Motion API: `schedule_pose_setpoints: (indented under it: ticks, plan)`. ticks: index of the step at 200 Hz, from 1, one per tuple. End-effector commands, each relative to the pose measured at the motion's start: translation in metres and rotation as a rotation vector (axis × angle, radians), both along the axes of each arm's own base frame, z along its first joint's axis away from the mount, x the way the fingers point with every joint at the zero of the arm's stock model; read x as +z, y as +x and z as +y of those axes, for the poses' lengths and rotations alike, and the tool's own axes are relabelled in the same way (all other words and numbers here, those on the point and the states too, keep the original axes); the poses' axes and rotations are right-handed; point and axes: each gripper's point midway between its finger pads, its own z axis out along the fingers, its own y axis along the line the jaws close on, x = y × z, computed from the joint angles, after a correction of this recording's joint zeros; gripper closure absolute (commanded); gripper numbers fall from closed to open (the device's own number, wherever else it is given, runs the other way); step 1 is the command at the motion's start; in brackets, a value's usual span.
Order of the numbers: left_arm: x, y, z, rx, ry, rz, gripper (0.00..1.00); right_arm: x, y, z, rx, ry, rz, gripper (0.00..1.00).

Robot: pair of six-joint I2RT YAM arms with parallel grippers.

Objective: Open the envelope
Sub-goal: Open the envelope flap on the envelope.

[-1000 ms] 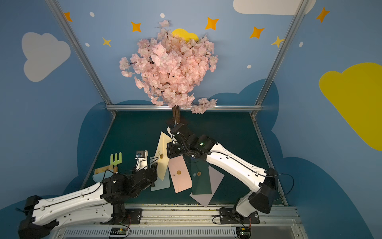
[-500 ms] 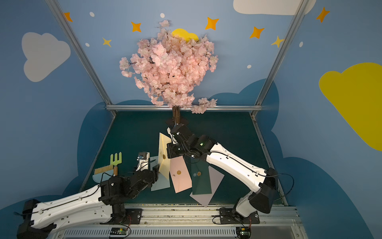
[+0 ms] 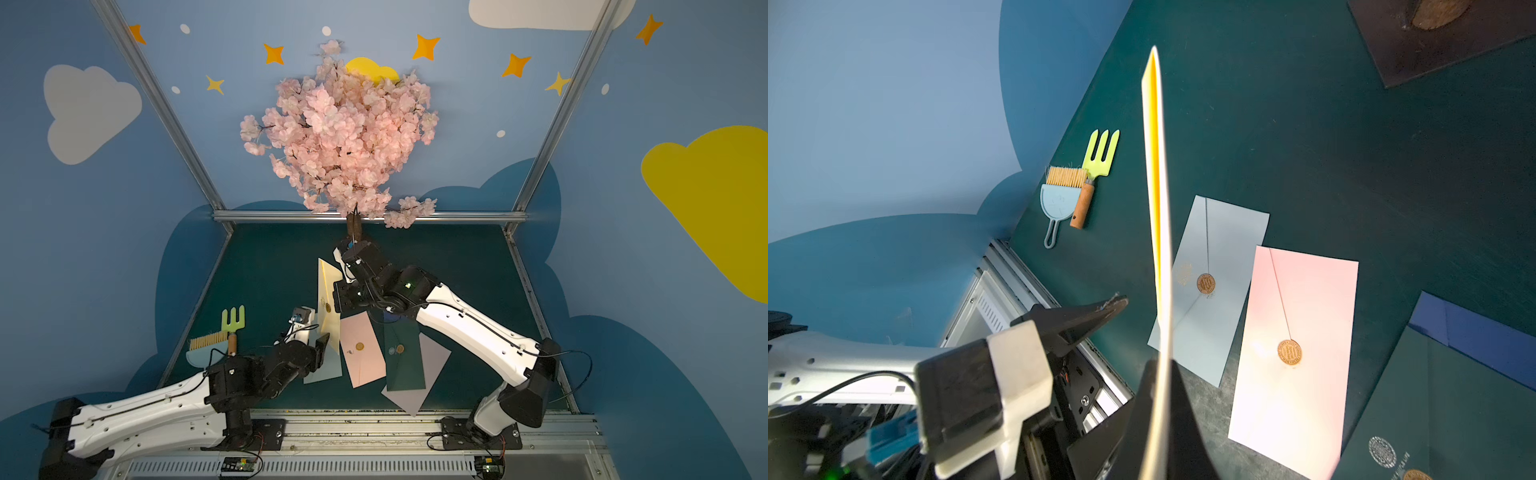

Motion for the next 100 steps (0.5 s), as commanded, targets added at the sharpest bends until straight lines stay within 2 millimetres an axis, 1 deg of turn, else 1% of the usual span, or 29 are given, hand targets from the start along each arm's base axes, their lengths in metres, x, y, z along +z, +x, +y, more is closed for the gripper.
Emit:
schedule_pose_setpoints:
  ticks: [1,26,48,100]
  plan:
    - [0.017,0.008,0.012,0.078,0.023,-0.053,0.33,-0.001,-0.004,0.001,0.008,-0.019,0.002,1.00]
    - [0.023,0.012,0.016,0.104,0.038,-0.074,0.33,-0.002,-0.006,0.002,0.010,-0.021,0.005,1.00]
    - [0.024,0.013,0.018,0.119,0.050,-0.075,0.33,-0.002,-0.008,0.003,0.013,-0.019,0.007,1.00]
    - [0.028,0.015,0.035,0.186,0.050,-0.086,0.33,-0.005,-0.013,0.006,0.029,-0.026,0.019,1.00]
